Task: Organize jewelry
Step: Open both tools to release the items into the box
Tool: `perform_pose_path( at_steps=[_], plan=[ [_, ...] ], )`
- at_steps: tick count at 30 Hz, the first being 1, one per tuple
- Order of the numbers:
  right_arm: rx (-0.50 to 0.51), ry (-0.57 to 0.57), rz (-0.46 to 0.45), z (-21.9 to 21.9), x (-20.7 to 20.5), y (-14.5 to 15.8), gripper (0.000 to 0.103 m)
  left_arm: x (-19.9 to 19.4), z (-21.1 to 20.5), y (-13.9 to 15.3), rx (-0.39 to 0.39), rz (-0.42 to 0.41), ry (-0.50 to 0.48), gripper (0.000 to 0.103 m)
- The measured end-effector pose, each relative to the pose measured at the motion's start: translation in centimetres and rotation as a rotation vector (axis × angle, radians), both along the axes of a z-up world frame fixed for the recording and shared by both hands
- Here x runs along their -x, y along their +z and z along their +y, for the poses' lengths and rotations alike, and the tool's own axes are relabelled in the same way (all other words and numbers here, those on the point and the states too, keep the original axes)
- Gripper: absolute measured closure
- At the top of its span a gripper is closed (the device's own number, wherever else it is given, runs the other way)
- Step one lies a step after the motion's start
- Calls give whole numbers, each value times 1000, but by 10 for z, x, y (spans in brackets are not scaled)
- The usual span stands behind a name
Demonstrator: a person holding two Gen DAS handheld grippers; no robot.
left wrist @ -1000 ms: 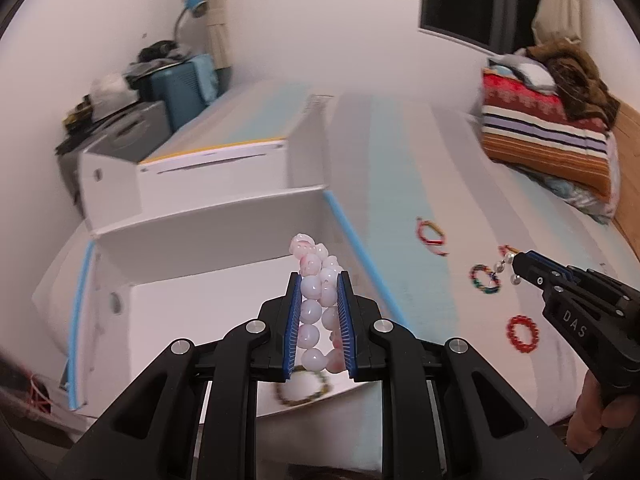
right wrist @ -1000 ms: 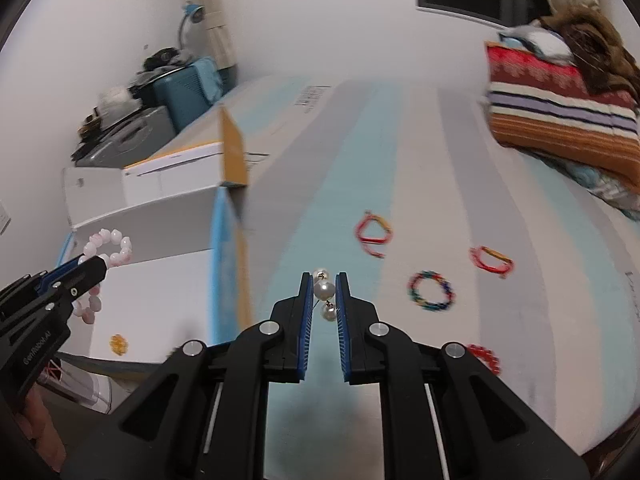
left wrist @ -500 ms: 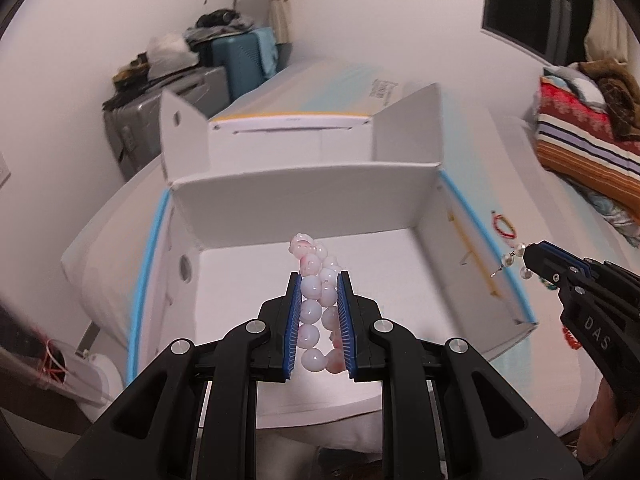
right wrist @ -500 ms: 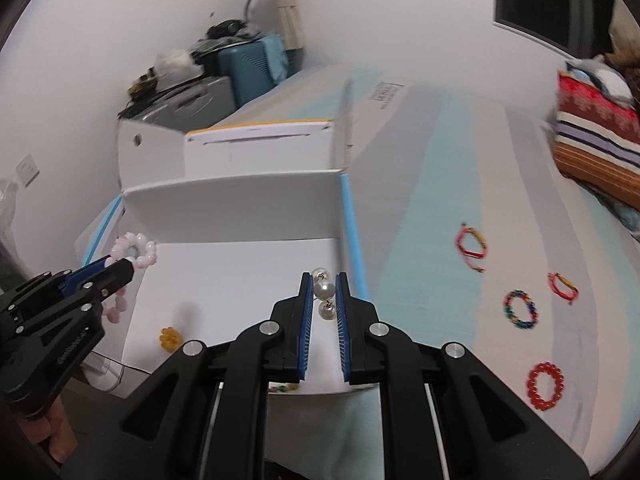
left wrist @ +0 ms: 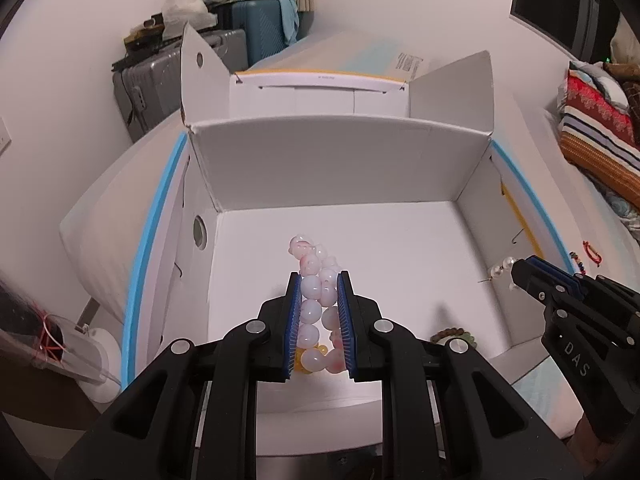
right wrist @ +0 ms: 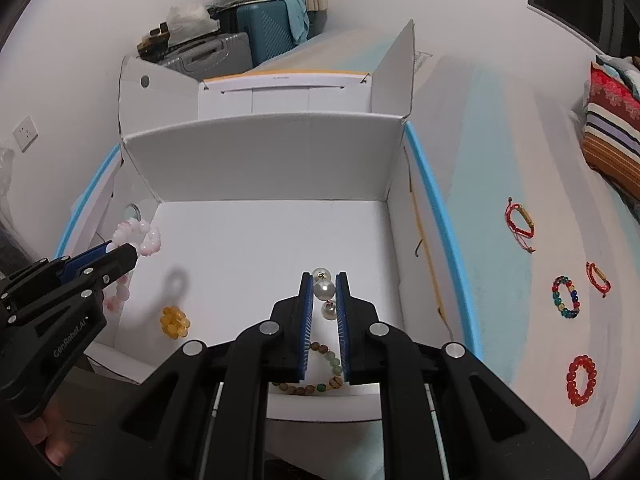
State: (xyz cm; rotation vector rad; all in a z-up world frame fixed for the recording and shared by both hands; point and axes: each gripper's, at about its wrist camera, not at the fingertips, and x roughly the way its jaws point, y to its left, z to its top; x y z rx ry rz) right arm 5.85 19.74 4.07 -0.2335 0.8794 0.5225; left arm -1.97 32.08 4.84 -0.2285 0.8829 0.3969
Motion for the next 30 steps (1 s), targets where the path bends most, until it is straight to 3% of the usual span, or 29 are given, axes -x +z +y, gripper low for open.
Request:
perform_pose_path(
  at_steps=[12, 14, 23, 30],
  plan=[
    [8, 5, 7, 3, 2, -6, 92, -2, 1, -5, -10, 27, 25, 83],
    [3, 9, -1, 2, 4, -2, 79, 0, 0, -2, -14, 18, 32, 66],
    [-51, -35, -115, -36, 19, 33, 24, 9, -22, 22, -25, -57, 21, 29],
    [-54, -85, -189, -84, 26, 54, 12, 4, -61, 38, -23, -102, -27, 18]
  ],
)
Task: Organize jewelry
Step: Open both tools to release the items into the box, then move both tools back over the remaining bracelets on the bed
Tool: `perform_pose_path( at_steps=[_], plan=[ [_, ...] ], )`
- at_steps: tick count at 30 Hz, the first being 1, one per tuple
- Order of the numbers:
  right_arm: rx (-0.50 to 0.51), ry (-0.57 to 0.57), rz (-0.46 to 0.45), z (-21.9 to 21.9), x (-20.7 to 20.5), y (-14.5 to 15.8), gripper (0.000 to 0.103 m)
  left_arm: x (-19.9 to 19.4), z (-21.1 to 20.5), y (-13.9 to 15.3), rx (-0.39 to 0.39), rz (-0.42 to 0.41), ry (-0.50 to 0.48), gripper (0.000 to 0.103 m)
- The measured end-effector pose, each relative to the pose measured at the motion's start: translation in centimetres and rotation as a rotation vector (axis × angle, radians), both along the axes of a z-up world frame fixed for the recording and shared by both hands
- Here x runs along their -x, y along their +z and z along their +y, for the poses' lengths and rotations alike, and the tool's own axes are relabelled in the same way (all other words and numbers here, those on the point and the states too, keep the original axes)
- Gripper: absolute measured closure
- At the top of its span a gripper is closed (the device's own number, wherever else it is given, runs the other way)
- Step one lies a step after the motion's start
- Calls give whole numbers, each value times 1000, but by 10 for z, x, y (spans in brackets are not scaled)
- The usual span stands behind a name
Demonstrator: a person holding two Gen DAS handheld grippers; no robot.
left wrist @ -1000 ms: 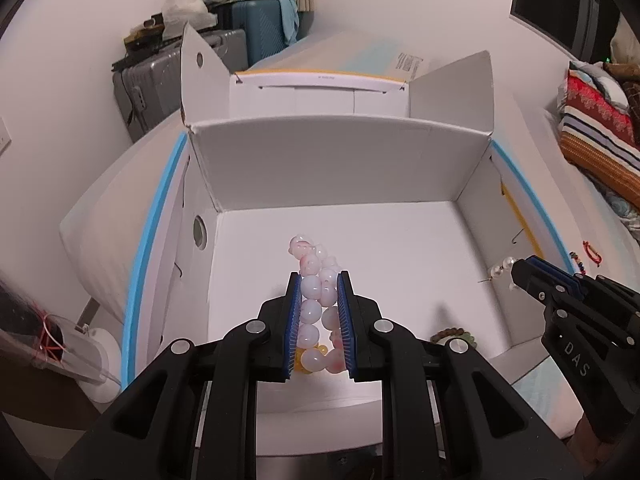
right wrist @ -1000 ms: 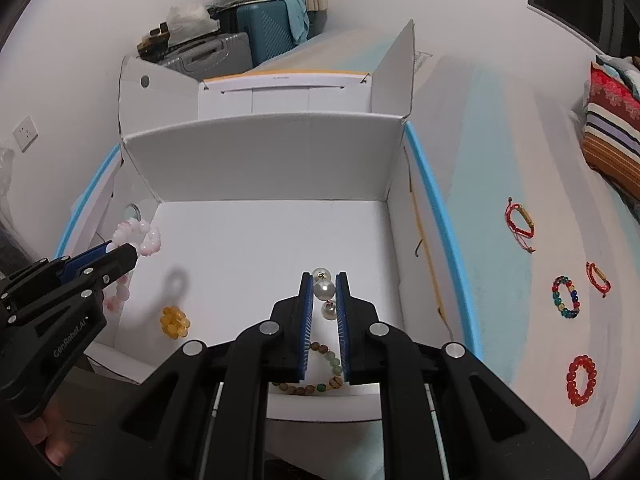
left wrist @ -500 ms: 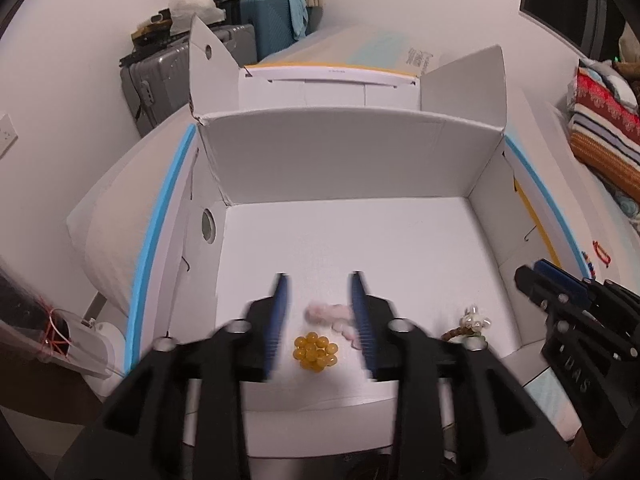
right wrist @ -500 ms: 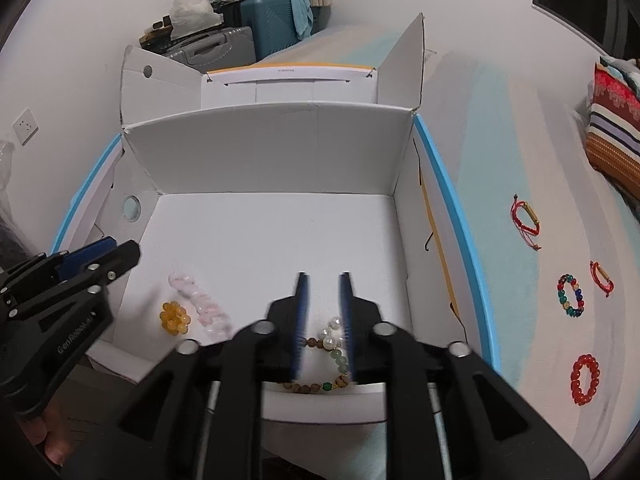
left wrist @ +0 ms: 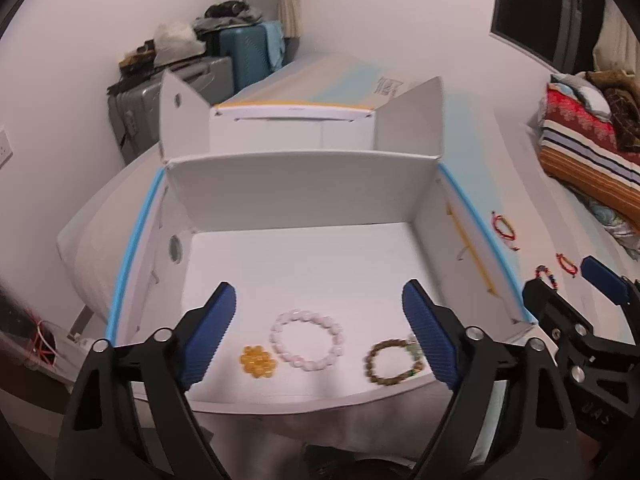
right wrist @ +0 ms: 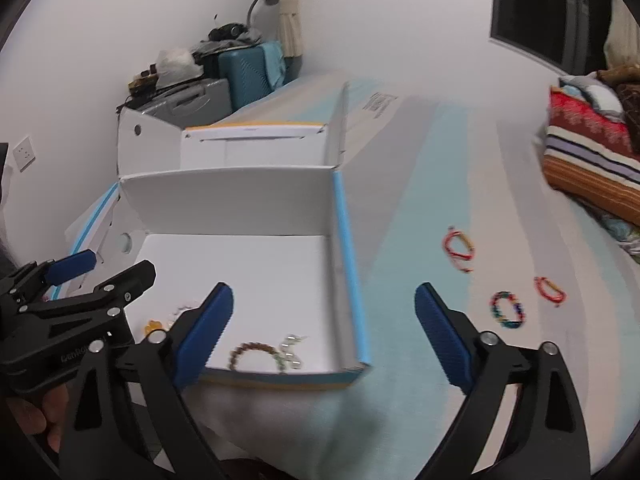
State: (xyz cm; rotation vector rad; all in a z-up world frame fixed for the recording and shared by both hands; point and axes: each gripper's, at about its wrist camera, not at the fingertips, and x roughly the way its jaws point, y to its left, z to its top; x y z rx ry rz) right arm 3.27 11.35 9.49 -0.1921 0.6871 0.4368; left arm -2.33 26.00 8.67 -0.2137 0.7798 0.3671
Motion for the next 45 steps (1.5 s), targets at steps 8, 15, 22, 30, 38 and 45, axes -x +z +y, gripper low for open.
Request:
perform_pose_path(
  at_steps=[8, 15, 22, 30, 38, 45],
  plan=[
    [-19, -81, -30, -66, -5, 11, 8, -17, -56, 11, -15, -31, -68, 12],
    [-13, -166, -39, -127, -14, 9, 8, -45, -110, 16, -10, -55, -149, 8],
    [3, -252, -20, -191, -29, -5, 8, -84, -172, 7, -8, -42, -234, 6],
    [23, -335, 32, -251, -52, -37, 8, -123, -232, -22, -16, -3, -309, 6],
    [12, -380, 104, -288, -71, -80, 8, -169, -268, -65, -9, 73, -329, 6],
    [5, -396, 172, -308, -86, -120, 8, -204, -281, -104, -4, 140, -322, 6]
  ],
)
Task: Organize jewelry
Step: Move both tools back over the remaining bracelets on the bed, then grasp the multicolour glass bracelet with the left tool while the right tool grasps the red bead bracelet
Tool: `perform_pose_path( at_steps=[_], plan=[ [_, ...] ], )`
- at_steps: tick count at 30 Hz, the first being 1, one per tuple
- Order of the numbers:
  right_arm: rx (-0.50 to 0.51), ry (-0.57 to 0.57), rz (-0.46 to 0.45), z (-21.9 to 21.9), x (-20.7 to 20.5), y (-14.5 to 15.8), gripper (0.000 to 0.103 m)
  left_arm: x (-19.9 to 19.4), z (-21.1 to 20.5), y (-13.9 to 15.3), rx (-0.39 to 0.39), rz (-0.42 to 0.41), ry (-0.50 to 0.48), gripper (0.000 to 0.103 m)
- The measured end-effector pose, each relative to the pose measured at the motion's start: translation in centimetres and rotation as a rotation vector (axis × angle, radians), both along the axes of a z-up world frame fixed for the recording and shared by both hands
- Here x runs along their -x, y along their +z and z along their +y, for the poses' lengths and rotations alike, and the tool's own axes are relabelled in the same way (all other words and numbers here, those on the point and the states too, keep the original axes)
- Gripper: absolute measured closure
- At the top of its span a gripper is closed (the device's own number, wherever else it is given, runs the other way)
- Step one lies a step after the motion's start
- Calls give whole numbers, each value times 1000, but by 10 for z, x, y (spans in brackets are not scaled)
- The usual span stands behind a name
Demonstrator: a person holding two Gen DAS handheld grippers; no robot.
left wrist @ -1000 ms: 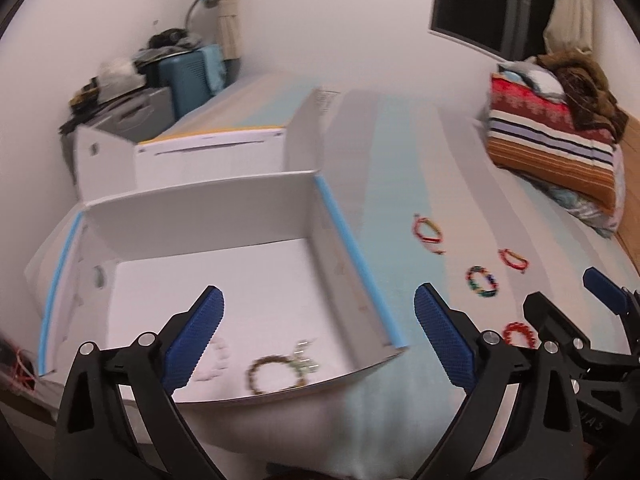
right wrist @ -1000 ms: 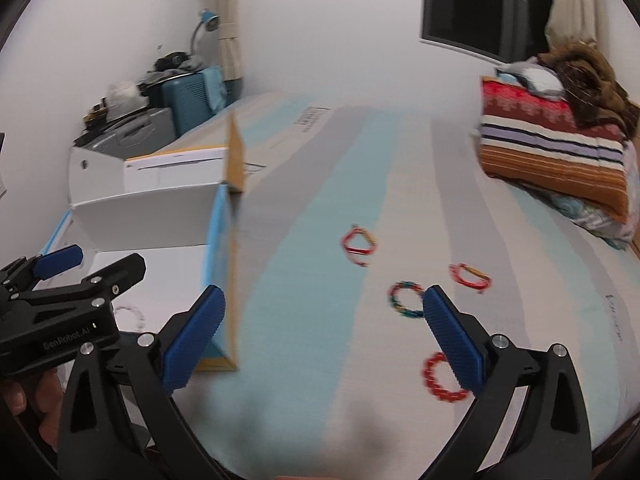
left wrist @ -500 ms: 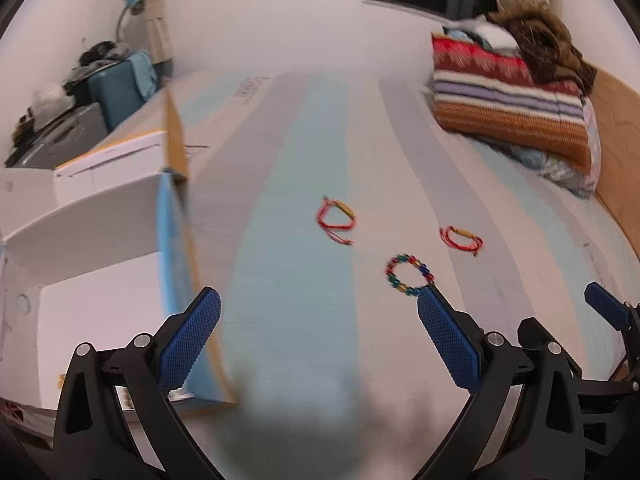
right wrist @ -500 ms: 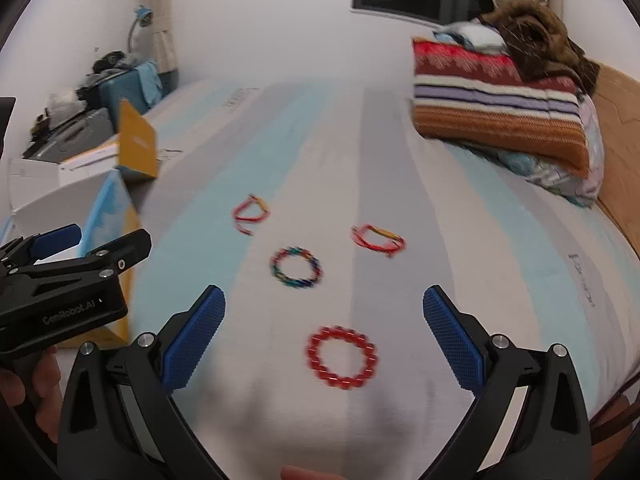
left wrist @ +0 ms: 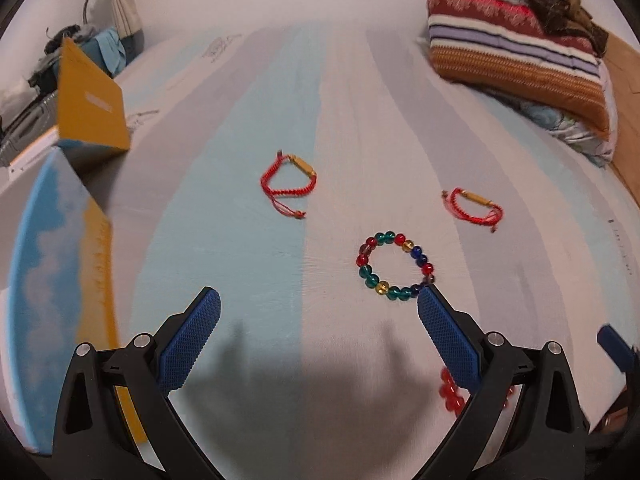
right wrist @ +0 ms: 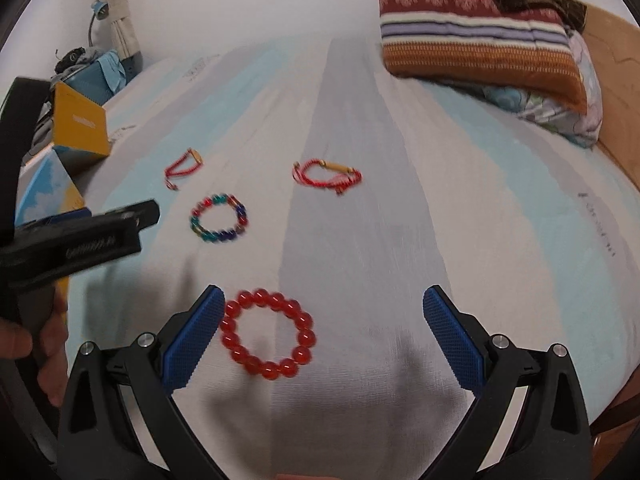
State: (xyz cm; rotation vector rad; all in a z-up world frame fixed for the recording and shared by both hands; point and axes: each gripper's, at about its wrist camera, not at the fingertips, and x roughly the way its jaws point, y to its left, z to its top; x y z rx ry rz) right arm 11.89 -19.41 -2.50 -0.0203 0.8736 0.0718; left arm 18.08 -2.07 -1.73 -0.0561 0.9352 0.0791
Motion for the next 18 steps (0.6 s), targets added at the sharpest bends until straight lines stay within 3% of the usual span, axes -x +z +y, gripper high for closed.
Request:
perform_pose_path(
  at_steps=[9, 15, 18],
  plan=[
    [13, -2, 66, -9, -14, -37, 8, -27, -7, -46, 9, 40, 23, 6],
    [34, 18, 123, -5, -19, -52, 28, -40, -5, -53, 3, 38, 18, 7],
    [38, 30, 131, -2, -18, -56, 35, -43, -7, -56, -17, 41, 12, 13]
  ],
)
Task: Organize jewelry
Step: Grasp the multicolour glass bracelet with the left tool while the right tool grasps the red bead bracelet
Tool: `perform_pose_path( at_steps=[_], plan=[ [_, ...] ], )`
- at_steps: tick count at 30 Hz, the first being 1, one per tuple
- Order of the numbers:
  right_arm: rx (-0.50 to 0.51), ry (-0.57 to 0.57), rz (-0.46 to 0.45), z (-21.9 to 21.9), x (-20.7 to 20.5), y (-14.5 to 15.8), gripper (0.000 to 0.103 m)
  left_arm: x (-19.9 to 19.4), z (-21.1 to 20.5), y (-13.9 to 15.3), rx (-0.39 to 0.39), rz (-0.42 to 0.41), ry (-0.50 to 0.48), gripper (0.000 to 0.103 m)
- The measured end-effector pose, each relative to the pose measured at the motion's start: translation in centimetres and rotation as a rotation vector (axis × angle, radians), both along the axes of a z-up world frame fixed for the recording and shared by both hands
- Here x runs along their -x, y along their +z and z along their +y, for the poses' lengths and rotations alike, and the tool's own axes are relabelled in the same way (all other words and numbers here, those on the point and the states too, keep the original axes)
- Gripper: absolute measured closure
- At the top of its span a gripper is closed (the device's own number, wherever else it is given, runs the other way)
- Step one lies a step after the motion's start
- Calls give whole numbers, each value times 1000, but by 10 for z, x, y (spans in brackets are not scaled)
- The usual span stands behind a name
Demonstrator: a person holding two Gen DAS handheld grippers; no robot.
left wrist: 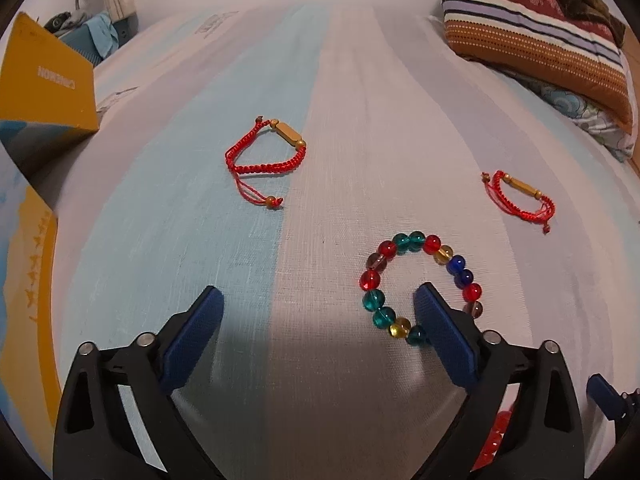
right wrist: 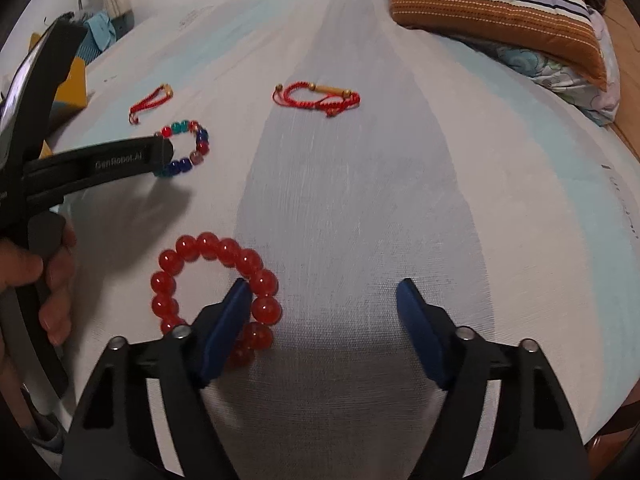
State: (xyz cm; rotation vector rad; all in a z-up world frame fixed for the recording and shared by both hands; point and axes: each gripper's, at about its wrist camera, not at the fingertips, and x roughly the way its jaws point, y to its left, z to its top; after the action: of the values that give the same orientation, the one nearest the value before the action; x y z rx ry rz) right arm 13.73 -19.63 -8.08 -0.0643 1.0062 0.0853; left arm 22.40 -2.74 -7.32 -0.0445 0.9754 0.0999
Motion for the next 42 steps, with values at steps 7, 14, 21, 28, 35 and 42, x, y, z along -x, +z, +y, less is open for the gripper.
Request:
perform_pose_path(
  at_steps=[7, 14, 21, 28, 35, 42],
  plan=[
    [0, 37, 9, 9, 5, 1, 63, 4, -7, 3, -20, -4, -34, 46],
    [3, 27, 7, 8, 7, 2, 86, 14, -11, 6, -27, -3, -65, 74],
    [-33, 6, -11, 2, 8, 7, 89, 24, -9, 12, 5, -5, -88, 94],
    [-51, 3, -40, -2, 10, 15, 90, 33, -11, 25, 26, -29, -107, 94],
    [-56, 5, -58, -1, 12, 20, 90, 37, -12, 30, 30, -37, -111, 94],
    [-74, 1, -76, -1, 15, 28, 90, 41, -12, 34, 39, -38, -118, 94]
  ],
)
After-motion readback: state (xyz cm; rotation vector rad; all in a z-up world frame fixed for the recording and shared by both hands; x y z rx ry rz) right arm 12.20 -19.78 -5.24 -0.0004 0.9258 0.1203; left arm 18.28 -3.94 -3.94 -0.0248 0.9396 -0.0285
